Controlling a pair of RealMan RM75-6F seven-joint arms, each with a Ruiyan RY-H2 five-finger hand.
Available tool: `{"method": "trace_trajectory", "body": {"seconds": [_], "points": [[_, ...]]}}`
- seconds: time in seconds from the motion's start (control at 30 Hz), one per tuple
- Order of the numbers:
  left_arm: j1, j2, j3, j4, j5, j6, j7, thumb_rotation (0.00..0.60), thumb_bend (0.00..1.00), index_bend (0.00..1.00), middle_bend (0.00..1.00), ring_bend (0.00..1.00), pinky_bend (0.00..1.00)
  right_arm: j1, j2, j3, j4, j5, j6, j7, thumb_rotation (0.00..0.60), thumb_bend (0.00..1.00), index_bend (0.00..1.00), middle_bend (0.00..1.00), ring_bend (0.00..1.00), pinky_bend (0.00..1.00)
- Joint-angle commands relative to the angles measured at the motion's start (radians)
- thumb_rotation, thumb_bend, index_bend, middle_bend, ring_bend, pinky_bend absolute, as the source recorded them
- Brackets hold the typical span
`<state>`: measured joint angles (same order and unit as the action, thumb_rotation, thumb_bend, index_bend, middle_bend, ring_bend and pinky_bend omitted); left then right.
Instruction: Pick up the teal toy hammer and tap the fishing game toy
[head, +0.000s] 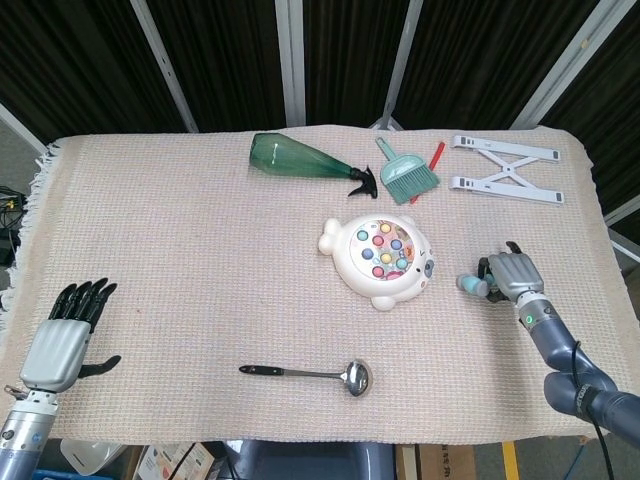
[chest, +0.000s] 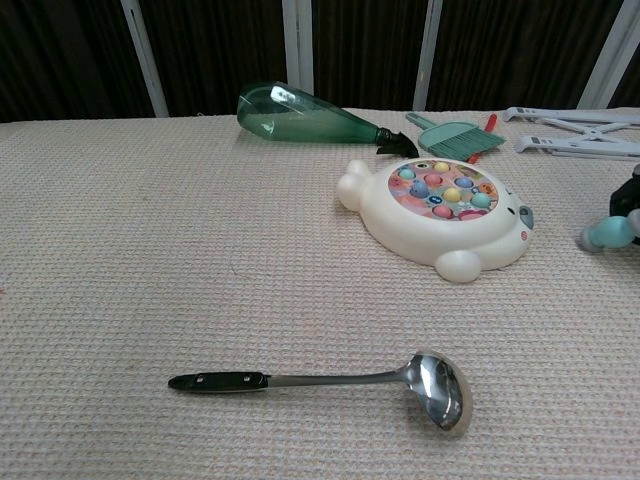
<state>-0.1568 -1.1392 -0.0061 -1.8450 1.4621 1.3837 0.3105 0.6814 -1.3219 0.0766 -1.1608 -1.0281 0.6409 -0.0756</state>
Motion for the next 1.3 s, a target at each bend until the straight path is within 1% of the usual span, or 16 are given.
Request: {"method": "trace_trajectory", "body": {"seconds": [0.03,0.37,0.6,1.3], "points": [[0.0,-0.001,0.0,0.0,-0.002,-0.001,0.001,0.6,0.11,0.0,0.0,0.0,0.0,0.018,0.014,0.006,-0.008,0.024,-0.025,-0.026,0.6,0.44,0.44,0.43,0.29,0.0],[0.0,-0.004,0.001,0.004,-0.006,-0.004,-0.002,0.6,0.11,0.0,0.0,0.0,0.0,0.058,0.03,-0.01,-0.023,0.12,-0.073,-0.121,0.6,0.44,0.23,0.33,0.19,0.0],[-0.003,-0.006,0.001,0.005,-0.007,-0.007,-0.003,0.6,0.11,0.0,0.0,0.0,0.0,0.076,0.031,-0.02,-0.033,0.168,-0.069,-0.166,0.6,0.44,0.22,0.33,0.18,0.0],[-0.002,-0.011,0.001,0.019,-0.015,-0.011,-0.017,0.6,0.11,0.0,0.0,0.0,0.0,0.113,0.018,-0.036,-0.042,0.251,-0.043,-0.243,0.6,0.44,0.22,0.33,0.18,0.0]]}}
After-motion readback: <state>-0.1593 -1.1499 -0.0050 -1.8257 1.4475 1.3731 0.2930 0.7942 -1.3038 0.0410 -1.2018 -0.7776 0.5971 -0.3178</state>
